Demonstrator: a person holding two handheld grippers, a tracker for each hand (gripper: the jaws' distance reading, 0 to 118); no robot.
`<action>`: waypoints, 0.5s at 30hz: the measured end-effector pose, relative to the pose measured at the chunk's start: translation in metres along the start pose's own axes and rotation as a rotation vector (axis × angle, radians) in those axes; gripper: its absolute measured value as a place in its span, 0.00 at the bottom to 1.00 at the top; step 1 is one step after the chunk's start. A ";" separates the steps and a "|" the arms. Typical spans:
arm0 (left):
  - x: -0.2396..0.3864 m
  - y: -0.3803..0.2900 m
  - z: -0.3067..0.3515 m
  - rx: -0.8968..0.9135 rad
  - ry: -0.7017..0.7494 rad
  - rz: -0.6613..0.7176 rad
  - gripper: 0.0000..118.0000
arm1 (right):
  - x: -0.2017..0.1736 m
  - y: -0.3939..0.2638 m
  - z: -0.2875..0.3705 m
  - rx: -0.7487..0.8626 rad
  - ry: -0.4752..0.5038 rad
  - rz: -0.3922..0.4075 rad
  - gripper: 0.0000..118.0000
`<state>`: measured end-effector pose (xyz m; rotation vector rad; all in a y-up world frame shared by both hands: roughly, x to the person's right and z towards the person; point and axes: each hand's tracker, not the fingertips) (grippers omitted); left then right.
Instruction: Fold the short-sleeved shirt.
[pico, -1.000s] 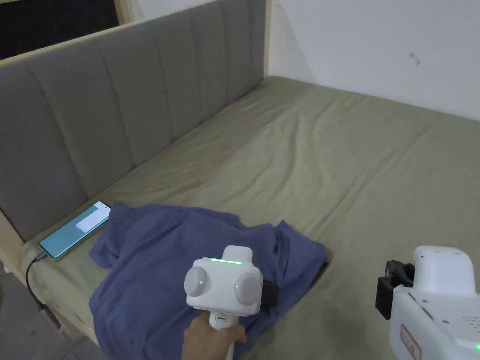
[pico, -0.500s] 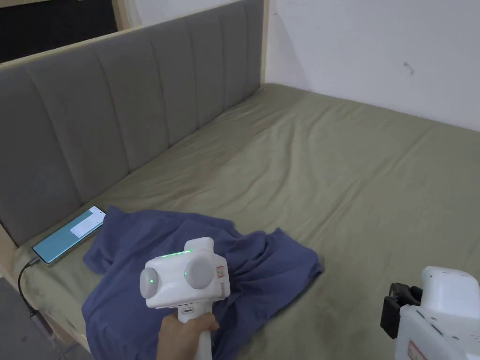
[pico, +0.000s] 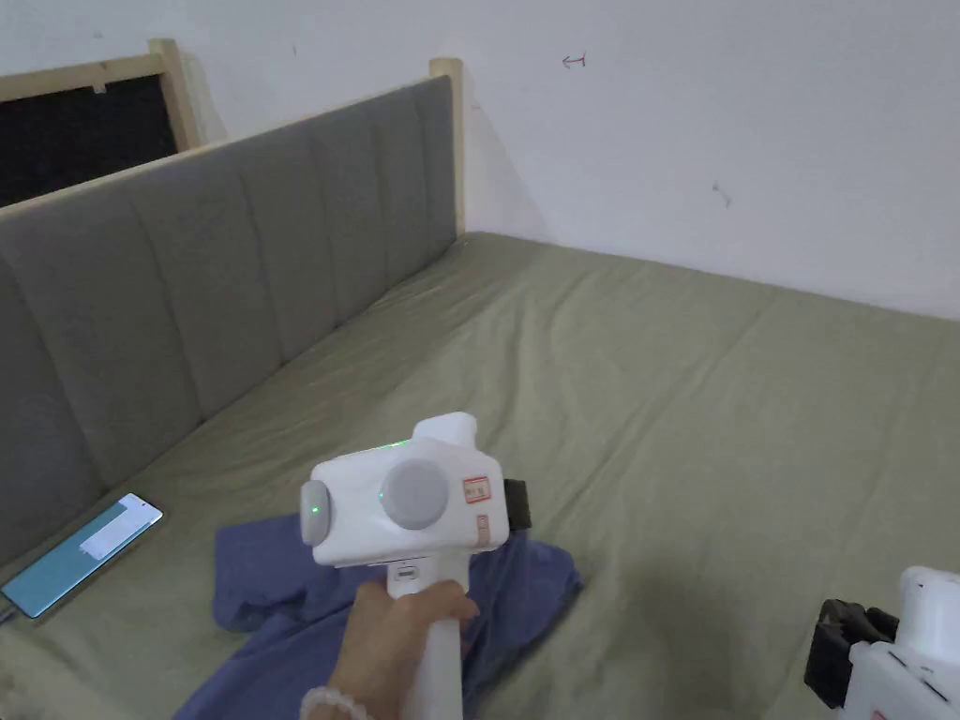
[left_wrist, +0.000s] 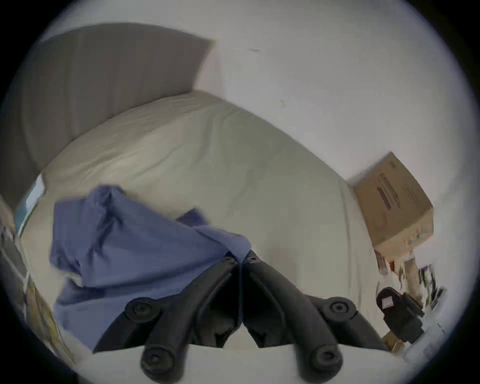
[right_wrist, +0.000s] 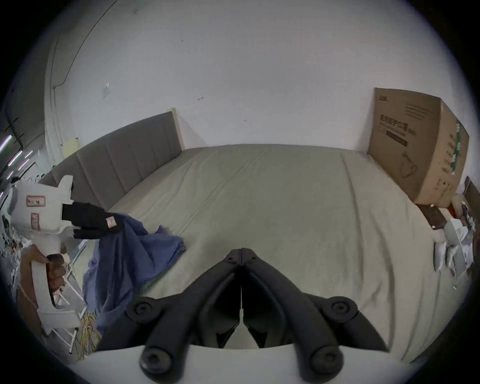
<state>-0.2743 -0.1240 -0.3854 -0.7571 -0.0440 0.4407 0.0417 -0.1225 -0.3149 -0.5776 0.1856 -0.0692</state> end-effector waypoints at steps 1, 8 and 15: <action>0.028 0.001 -0.005 0.001 -0.017 -0.060 0.00 | 0.011 0.003 0.007 0.015 -0.021 -0.014 0.00; 0.201 0.001 -0.018 -0.039 -0.382 -0.234 0.00 | 0.103 0.022 0.072 0.128 -0.249 -0.128 0.00; 0.329 -0.051 -0.008 -0.080 -0.670 -0.377 0.00 | 0.180 0.014 0.135 0.190 -0.439 -0.241 0.00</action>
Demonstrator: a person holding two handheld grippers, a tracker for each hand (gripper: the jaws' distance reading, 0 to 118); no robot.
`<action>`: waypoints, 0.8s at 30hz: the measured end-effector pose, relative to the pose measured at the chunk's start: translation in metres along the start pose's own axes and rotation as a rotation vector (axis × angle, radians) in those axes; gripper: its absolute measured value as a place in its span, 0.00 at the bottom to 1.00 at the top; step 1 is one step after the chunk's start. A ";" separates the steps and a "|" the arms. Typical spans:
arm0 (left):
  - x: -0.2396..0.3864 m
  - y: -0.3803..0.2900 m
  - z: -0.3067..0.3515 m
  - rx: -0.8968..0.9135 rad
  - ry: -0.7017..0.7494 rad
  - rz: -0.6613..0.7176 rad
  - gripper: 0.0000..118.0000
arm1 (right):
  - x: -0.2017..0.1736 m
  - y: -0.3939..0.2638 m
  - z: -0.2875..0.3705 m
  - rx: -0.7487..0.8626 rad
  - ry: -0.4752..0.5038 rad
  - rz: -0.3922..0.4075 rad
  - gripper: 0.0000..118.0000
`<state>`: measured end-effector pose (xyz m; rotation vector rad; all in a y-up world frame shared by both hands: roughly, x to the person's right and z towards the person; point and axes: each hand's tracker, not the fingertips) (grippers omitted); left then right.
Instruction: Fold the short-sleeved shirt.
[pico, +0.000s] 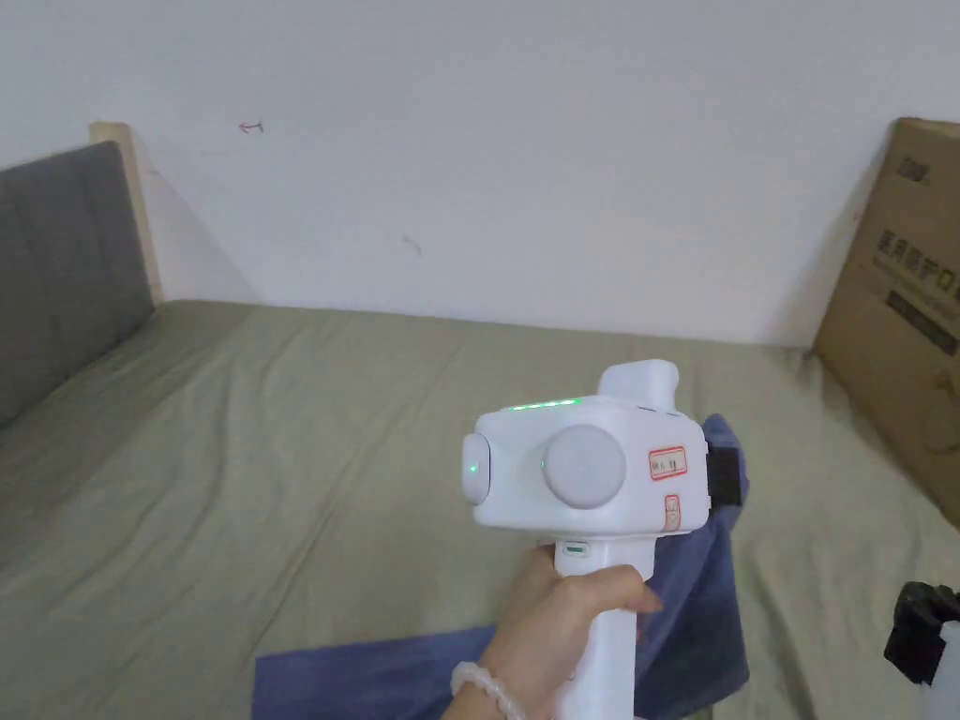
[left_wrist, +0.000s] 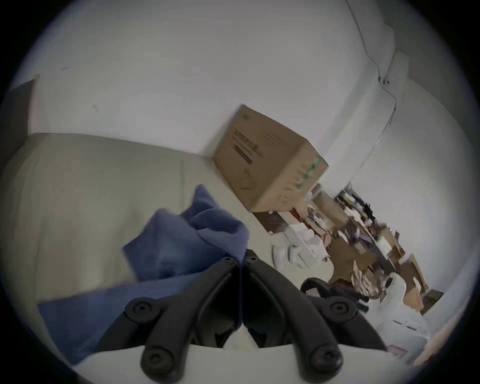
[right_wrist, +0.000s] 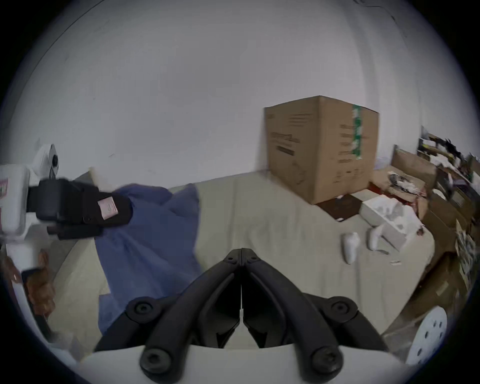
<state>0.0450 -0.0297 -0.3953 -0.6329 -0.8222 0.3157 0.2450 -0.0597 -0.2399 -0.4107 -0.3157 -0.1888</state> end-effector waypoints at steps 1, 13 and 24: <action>0.004 -0.013 -0.013 -0.032 -0.005 0.037 0.00 | 0.006 -0.001 0.004 -0.003 -0.017 -0.006 0.00; -0.048 -0.224 -0.110 -0.575 0.188 0.078 0.00 | 0.029 -0.039 -0.014 -0.126 -0.063 -0.014 0.00; -0.037 -0.162 -0.062 -0.422 0.194 -0.059 0.86 | 0.006 -0.043 -0.022 -0.162 0.000 0.026 0.00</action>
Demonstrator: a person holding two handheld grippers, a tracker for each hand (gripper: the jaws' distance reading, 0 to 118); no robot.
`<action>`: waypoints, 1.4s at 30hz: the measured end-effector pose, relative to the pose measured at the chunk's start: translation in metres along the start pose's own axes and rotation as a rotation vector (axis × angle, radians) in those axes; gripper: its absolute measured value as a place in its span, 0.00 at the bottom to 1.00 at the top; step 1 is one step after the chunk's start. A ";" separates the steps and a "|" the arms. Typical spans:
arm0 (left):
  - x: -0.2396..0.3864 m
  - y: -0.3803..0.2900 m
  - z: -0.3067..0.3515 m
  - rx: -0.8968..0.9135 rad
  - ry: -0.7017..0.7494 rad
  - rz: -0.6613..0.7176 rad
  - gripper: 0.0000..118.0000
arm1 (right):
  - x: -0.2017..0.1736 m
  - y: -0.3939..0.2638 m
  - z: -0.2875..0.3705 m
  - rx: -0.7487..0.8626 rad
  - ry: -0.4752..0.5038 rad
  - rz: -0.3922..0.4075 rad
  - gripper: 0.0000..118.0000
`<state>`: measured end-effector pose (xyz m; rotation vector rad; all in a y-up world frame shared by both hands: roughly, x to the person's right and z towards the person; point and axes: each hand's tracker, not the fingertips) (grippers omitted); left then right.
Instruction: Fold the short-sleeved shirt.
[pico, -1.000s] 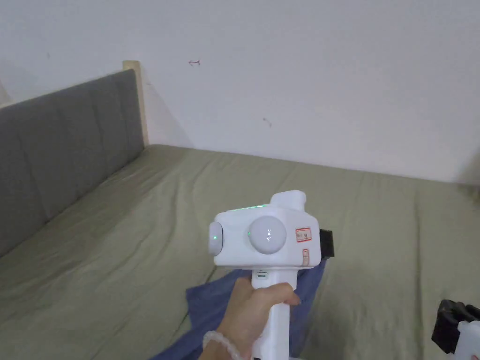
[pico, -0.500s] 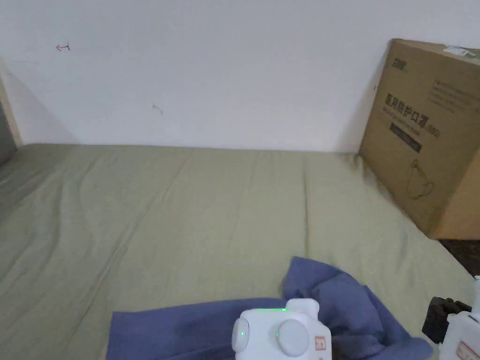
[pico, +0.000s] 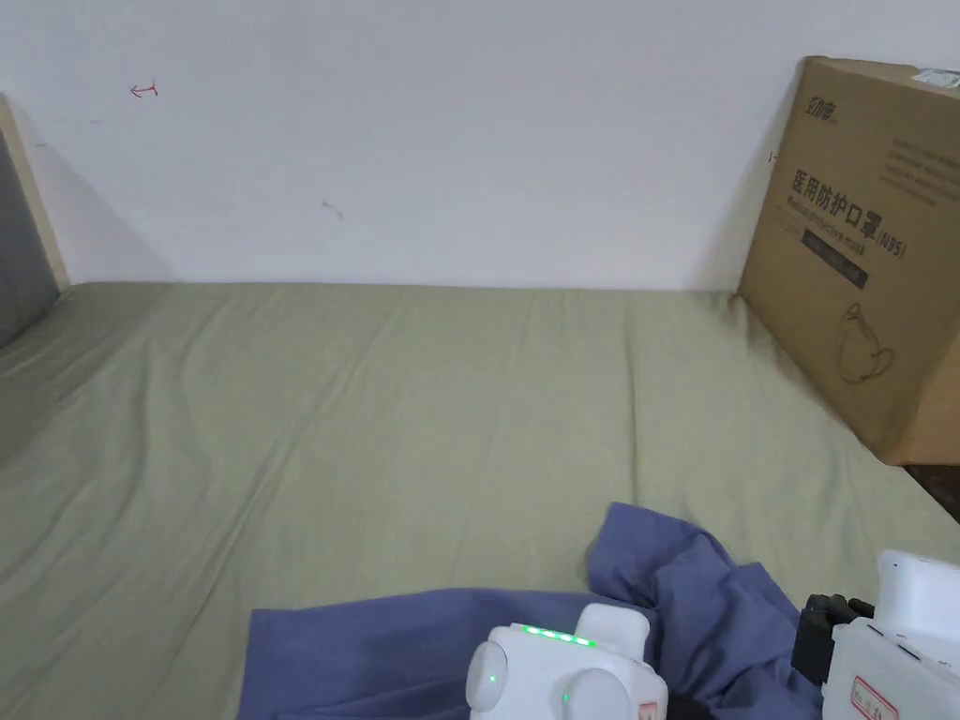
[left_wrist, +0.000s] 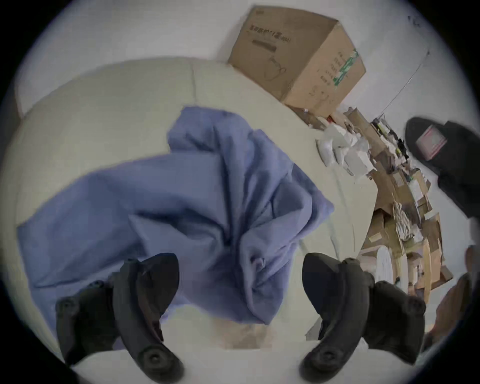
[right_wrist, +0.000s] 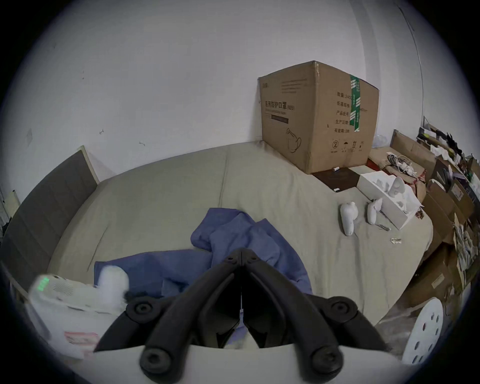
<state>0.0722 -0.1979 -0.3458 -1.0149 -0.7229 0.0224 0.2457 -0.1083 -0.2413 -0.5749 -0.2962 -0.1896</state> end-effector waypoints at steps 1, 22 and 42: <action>-0.007 0.003 0.012 0.013 0.015 0.009 0.86 | -0.002 0.000 0.000 -0.001 0.005 0.001 0.00; -0.209 -0.009 0.083 0.108 0.400 0.356 0.20 | -0.044 -0.021 -0.066 -0.130 0.083 0.034 0.00; -0.257 0.017 0.058 -0.014 0.579 0.280 0.02 | 0.006 -0.012 -0.107 -0.232 0.089 -0.011 0.01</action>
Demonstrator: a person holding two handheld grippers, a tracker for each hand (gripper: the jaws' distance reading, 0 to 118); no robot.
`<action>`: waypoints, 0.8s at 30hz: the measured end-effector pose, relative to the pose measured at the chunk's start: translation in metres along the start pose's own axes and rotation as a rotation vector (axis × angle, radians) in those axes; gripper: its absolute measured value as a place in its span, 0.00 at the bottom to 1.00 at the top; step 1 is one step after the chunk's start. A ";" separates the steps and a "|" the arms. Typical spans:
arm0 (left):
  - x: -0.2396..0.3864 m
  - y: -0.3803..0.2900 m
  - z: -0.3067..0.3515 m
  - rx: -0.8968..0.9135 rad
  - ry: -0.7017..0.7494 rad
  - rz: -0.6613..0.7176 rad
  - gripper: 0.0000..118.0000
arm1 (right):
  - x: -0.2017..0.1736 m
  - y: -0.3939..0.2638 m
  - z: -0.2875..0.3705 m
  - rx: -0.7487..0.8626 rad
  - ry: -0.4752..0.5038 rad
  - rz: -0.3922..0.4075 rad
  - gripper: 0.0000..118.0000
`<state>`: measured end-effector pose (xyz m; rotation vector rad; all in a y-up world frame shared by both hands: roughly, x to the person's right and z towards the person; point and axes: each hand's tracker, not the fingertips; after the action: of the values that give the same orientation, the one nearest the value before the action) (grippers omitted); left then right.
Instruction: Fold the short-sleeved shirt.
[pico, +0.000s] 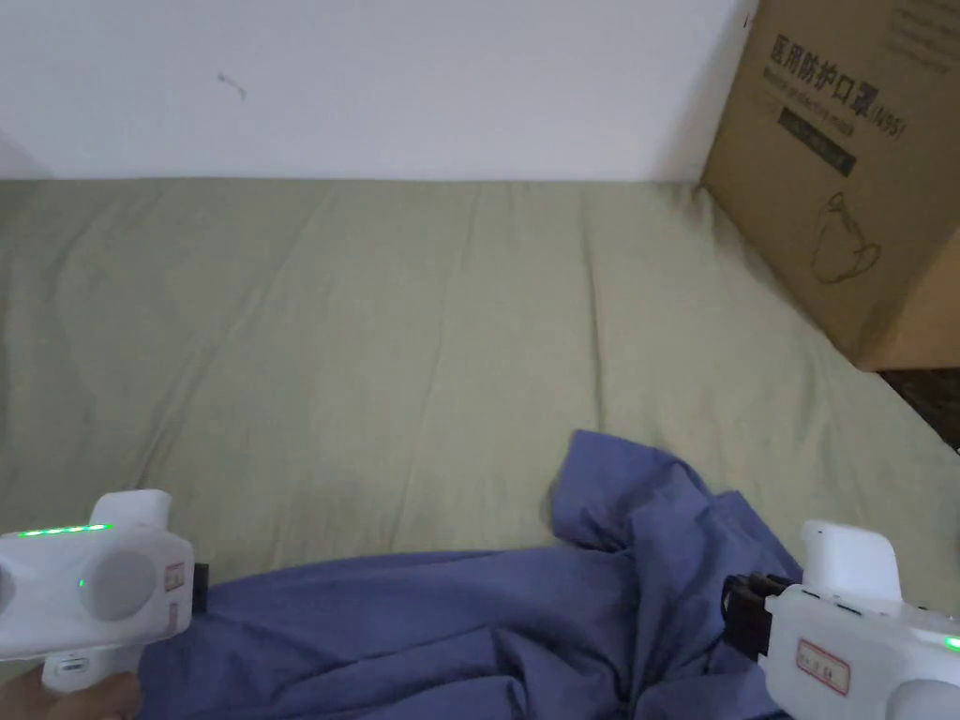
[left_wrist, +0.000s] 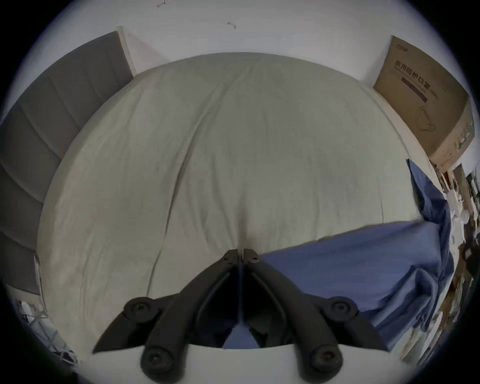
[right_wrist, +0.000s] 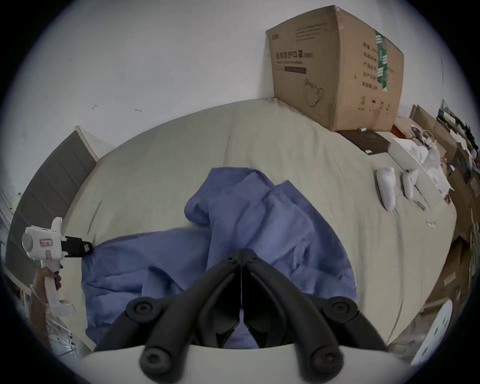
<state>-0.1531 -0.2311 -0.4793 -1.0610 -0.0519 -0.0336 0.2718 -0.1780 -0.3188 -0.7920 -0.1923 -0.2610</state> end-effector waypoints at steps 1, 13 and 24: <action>-0.001 0.001 0.004 0.007 -0.011 0.022 0.02 | 0.004 0.011 -0.004 -0.015 0.031 -0.013 0.19; -0.007 0.009 0.005 -0.003 -0.044 0.034 0.02 | 0.036 0.121 -0.139 -0.194 -0.002 0.043 0.80; -0.007 0.010 -0.010 -0.027 -0.037 0.015 0.02 | 0.020 0.117 -0.203 -0.357 -0.080 0.225 0.33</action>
<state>-0.1598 -0.2346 -0.4929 -1.0893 -0.0768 -0.0011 0.3413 -0.2491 -0.5318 -1.1706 -0.1317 -0.0496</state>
